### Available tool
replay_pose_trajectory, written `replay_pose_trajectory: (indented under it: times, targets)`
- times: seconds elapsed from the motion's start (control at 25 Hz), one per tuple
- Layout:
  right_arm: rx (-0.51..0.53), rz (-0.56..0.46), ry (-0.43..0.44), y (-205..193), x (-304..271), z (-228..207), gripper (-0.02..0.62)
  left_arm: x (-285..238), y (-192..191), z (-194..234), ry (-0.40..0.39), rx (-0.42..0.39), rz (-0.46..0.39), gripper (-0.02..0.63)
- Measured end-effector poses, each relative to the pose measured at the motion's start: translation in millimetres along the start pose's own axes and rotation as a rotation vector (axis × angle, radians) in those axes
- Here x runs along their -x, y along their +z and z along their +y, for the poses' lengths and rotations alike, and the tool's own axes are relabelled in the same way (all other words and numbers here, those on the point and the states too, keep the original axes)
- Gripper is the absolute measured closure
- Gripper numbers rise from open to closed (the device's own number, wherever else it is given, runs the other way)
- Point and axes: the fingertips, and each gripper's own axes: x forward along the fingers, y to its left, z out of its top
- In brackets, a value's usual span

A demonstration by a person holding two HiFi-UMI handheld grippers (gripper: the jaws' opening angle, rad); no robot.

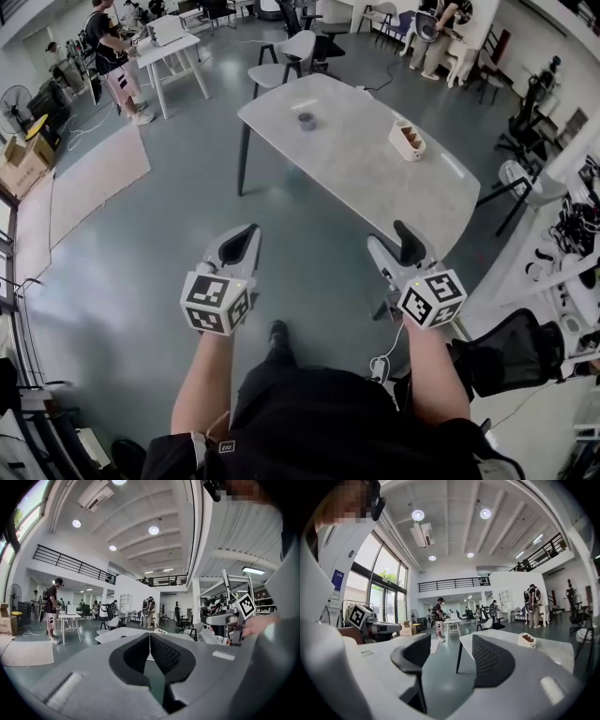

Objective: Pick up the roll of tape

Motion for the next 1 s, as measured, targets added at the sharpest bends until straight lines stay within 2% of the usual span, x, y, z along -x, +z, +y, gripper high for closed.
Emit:
replay_pose_trajectory:
  times: [0.24, 0.48, 0.64, 1.0]
  targets:
    - [-0.013, 0.037, -0.005, 5, -100, -14, 0.327, -62, 1, 80, -0.019, 0.013, 0.021, 0.594]
    - [0.043, 0.051, 0.007, 14, -181, -2, 0.327, -94, 2, 155, -0.018, 0.012, 0.028, 0.594]
    - [0.037, 0.049, -0.004, 19, -226, 2, 0.327, -111, 6, 199, -0.022, 0.011, 0.028, 0.595]
    - [0.007, 0.055, -0.02, 21, -277, -1, 0.327, -144, 13, 241, -0.05, -0.002, 0.046, 0.594]
